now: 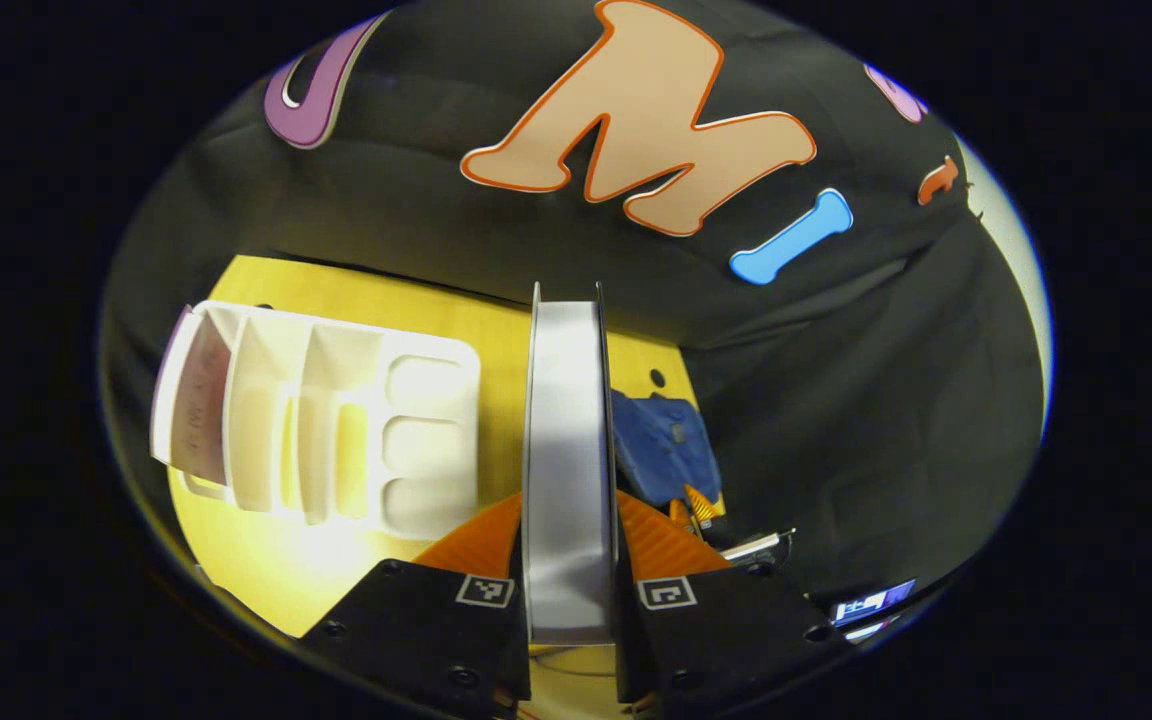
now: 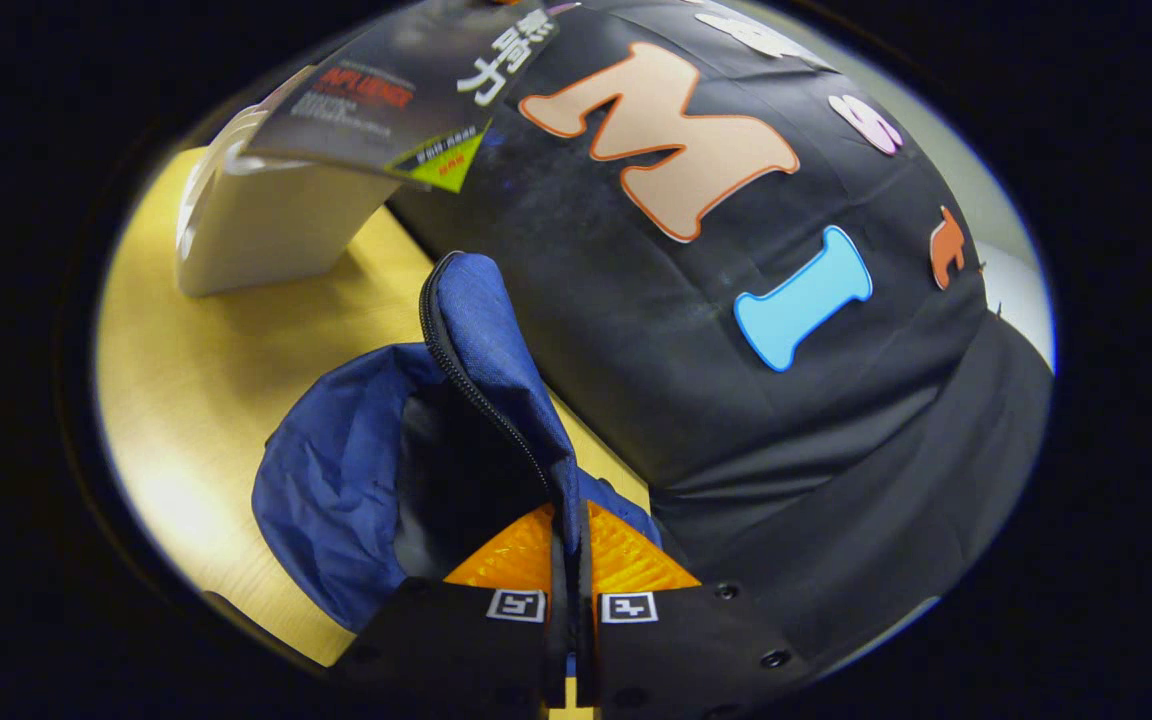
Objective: Open the schoolbag, grab two books from the bookshelf and put them into the schoolbag.
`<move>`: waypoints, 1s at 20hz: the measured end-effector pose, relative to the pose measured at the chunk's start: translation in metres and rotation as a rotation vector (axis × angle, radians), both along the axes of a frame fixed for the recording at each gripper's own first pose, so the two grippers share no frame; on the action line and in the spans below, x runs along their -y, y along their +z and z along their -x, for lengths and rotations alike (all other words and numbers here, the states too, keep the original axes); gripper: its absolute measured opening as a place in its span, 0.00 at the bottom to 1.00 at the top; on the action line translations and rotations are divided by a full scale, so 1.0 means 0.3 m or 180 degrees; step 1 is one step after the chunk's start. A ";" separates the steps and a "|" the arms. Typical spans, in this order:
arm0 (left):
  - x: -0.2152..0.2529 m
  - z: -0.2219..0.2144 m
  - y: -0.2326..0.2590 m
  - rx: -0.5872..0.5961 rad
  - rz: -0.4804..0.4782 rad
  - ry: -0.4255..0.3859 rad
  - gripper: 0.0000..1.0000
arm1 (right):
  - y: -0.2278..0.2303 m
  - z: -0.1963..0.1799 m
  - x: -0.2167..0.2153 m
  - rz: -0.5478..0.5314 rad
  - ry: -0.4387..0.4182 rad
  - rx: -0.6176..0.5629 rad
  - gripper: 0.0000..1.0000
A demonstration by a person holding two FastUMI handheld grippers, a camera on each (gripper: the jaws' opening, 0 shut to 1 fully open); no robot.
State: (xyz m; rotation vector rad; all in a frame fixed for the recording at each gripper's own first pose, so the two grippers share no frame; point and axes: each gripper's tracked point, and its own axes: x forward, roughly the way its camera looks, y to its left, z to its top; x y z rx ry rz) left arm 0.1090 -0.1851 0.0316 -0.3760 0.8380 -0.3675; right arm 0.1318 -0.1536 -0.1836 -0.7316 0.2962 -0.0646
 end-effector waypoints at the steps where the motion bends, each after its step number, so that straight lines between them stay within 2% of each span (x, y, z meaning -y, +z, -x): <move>1: 0.022 -0.027 -0.027 0.0040 0.0105 0.0046 0.31 | 0.009 0.000 0.012 -0.0075 -0.0033 0.0026 0.07; 6: 0.095 -0.107 -0.205 0.0123 0.0426 0.0182 0.30 | 0.056 0.005 0.052 -0.0395 -0.0145 0.0152 0.05; 14: 0.335 -0.206 -0.467 0.0171 0.0971 0.0115 0.30 | 0.094 -0.007 0.041 -0.0578 -0.0064 0.0274 0.06; 20: 0.525 -0.272 -0.639 -0.0014 0.1224 0.0115 0.30 | 0.081 -0.005 0.022 -0.0614 0.0031 0.0268 0.01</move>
